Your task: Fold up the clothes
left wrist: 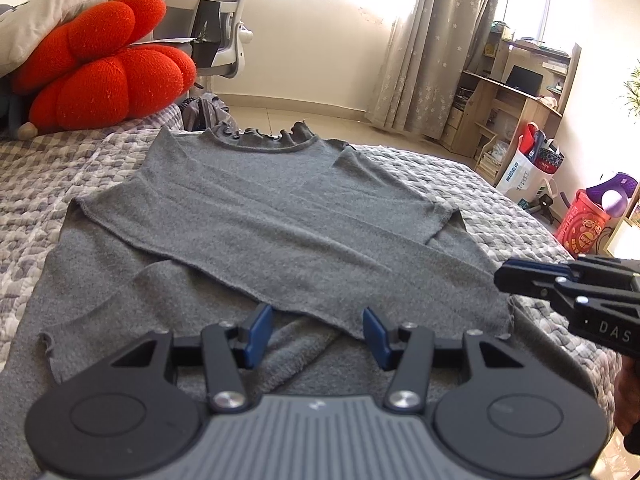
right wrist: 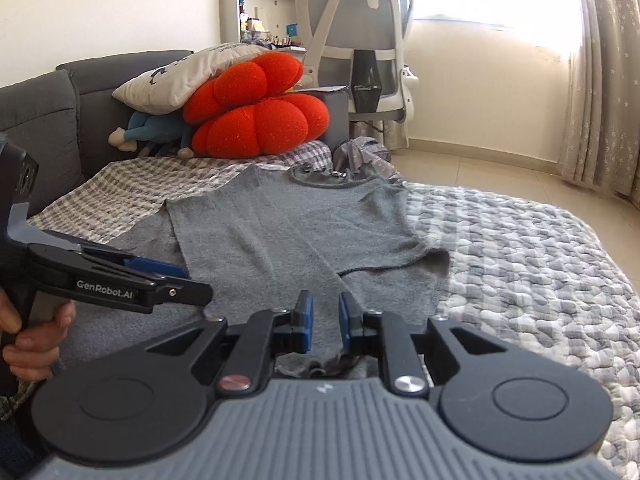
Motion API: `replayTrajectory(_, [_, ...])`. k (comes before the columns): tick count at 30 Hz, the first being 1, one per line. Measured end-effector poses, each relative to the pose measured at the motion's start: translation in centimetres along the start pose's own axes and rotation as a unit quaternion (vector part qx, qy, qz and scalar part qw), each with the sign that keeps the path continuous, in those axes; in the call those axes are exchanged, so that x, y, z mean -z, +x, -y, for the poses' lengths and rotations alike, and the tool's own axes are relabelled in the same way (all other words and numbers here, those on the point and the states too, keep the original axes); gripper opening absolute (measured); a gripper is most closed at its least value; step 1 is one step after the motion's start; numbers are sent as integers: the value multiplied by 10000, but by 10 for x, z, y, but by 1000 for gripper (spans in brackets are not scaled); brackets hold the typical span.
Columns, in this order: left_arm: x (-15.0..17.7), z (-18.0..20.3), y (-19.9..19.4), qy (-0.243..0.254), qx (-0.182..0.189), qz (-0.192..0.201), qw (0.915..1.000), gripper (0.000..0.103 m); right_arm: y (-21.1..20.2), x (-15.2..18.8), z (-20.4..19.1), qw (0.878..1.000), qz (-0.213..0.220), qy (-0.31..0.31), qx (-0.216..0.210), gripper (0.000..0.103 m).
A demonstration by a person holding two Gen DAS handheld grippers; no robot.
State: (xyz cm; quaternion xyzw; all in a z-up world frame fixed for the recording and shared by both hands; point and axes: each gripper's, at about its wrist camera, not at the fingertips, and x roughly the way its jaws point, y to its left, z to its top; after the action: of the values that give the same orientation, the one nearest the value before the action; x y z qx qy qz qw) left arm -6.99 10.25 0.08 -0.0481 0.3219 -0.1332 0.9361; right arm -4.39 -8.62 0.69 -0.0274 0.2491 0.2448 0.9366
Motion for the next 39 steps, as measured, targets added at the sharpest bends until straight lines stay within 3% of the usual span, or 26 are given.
replayTrajectory(5, [-3, -6, -2, -52, 58, -43, 10000, 52, 10, 12, -5, 9994, -343, -52, -22, 25])
replayTrajectory(8, [-10, -16, -9, -167, 96, -64, 9998, 52, 3, 16, 0, 9996, -240, 42, -173, 37])
replayTrajectory(10, [-18, -30, -17, -264, 30, 84, 9996, 54, -2, 19, 5, 9993, -144, 130, -306, 51])
replayTrajectory(14, [-44, -77, -17, -749, -223, 173, 9968, 58, -8, 25, 12, 9972, 41, 527, -528, 59])
replayTrajectory(18, [-69, -114, 4, -1183, -235, -96, 9927, 56, -7, 26, 5, 9976, 85, 454, -518, 67])
replayTrajectory(25, [-79, -139, 39, -1317, -797, -421, 9872, 55, -7, 30, 0, 9984, 60, 327, -448, 69])
replayTrajectory(30, [-72, -151, 38, -1513, -1068, -281, 9823, 35, -10, 34, -1, 9986, 57, 291, -430, 69])
replayTrajectory(34, [-73, -143, 36, -1253, -1346, -267, 9826, 34, -11, 36, -3, 9989, 70, 279, -375, 69])
replayTrajectory(38, [-69, -141, 18, -1409, -1509, -279, 9781, 34, -17, 40, -5, 9989, 83, 289, -367, 69])
replayTrajectory(39, [-65, -140, 6, -1512, -1444, -198, 9777, 38, -20, 42, -6, 9988, 83, 289, -375, 69])
